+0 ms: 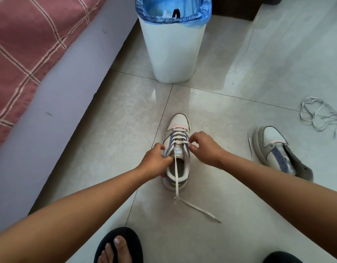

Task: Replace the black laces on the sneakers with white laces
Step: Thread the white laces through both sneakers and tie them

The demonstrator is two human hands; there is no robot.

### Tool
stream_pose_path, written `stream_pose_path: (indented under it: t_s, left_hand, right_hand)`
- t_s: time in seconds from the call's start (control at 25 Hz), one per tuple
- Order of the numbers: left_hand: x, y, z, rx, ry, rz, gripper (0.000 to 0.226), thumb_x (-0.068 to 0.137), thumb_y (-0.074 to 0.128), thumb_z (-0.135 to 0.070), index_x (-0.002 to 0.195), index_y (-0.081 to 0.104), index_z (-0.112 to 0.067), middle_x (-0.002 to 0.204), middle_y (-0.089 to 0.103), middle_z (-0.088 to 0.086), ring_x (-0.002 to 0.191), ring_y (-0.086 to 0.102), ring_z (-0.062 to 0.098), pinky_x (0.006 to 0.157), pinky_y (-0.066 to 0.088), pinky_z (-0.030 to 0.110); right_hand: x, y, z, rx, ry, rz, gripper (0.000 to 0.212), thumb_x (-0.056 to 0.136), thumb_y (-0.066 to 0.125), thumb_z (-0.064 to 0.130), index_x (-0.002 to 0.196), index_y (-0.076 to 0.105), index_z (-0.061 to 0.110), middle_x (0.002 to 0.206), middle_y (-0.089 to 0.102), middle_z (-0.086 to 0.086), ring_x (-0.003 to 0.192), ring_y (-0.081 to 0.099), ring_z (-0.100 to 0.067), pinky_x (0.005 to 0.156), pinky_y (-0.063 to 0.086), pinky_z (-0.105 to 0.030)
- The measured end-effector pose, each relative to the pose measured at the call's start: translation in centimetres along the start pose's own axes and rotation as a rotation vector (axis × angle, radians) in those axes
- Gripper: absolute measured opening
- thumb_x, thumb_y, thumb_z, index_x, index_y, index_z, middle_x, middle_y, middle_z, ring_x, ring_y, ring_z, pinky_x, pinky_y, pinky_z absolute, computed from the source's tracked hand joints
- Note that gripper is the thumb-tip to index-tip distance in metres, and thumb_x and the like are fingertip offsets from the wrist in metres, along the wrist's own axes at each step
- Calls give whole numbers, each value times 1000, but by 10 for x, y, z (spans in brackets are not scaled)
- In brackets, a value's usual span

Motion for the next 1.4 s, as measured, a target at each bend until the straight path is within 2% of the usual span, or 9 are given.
stream_pose_path:
  t_s: [0.16, 0.32, 0.48, 0.64, 0.76, 0.96, 1.16, 1.32, 1.4]
  left_hand:
    - [0, 0, 1, -2, -10, -37, 42, 89, 57, -18, 128, 41, -13, 93, 50, 5, 69, 57, 18, 46, 53, 24]
    - [0, 0, 2, -17, -46, -26, 43, 89, 56, -20, 129, 40, -14, 98, 52, 7, 77, 59, 21, 55, 56, 29]
    - [-1, -9, -15, 346, 114, -127, 51, 87, 57, -35, 131, 39, -17, 121, 43, 6, 108, 50, 23, 86, 44, 33]
    - [6, -11, -58, 321, 356, -169, 36, 91, 52, -21, 126, 51, -16, 120, 44, 6, 110, 48, 21, 92, 40, 28]
    - [22, -1, -74, 362, 383, -59, 26, 95, 50, -19, 116, 63, -15, 119, 49, 7, 110, 50, 19, 93, 35, 22]
    - [37, 15, -80, 498, 383, 124, 23, 94, 55, -26, 100, 72, -12, 108, 53, 5, 106, 54, 20, 84, 37, 23]
    - [32, 10, -86, 498, 386, 96, 24, 94, 55, -23, 95, 72, -7, 101, 56, 8, 93, 56, 22, 79, 41, 29]
    - [34, 6, -78, 528, 412, 140, 23, 94, 56, -23, 90, 72, -6, 95, 49, 2, 88, 51, 15, 75, 38, 25]
    - [37, 1, -70, 532, 403, 144, 21, 94, 56, -24, 85, 71, -11, 92, 45, -3, 90, 51, 15, 79, 37, 23]
  right_hand:
    - [0, -4, 6, 314, 79, 85, 26, 93, 55, 23, 69, 51, 14, 64, 47, 2, 59, 41, -11, 53, 33, -21]
    - [-5, -17, -1, 526, 90, 180, 27, 97, 50, 29, 86, 60, 6, 62, 55, -3, 57, 51, -14, 63, 49, -27]
    - [-7, -38, -21, 493, 90, 156, 19, 95, 54, 19, 89, 66, 7, 64, 54, -3, 57, 48, -14, 58, 44, -22]
    - [-14, -62, -29, 148, -103, 26, 13, 88, 63, 13, 99, 70, 12, 76, 63, 5, 67, 55, -7, 61, 41, -11]
    - [-22, -77, -32, -136, -214, -151, 11, 87, 63, 14, 94, 71, 13, 87, 66, 0, 82, 59, -16, 72, 45, -24]
    - [-44, -96, -30, -627, -593, -589, 18, 82, 48, 12, 68, 60, 10, 54, 55, -1, 48, 51, -25, 49, 40, -27]
    - [-42, -120, -67, -617, -317, -704, 21, 83, 51, 17, 69, 63, 8, 49, 58, -7, 45, 56, -30, 52, 44, -30]
    - [-38, -150, -107, -318, 170, -740, 21, 93, 52, 23, 96, 67, 8, 88, 68, -15, 85, 60, -36, 67, 38, -34]
    - [-36, -158, -131, -168, 335, -768, 21, 93, 48, 22, 96, 65, 10, 95, 67, -11, 91, 59, -32, 66, 35, -30]
Point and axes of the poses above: each hand's wrist, its own x-axis towards the middle knuckle, its own y-axis out of the palm, z = x × y, the point moved 5 cm from there along x, towards the middle knuckle
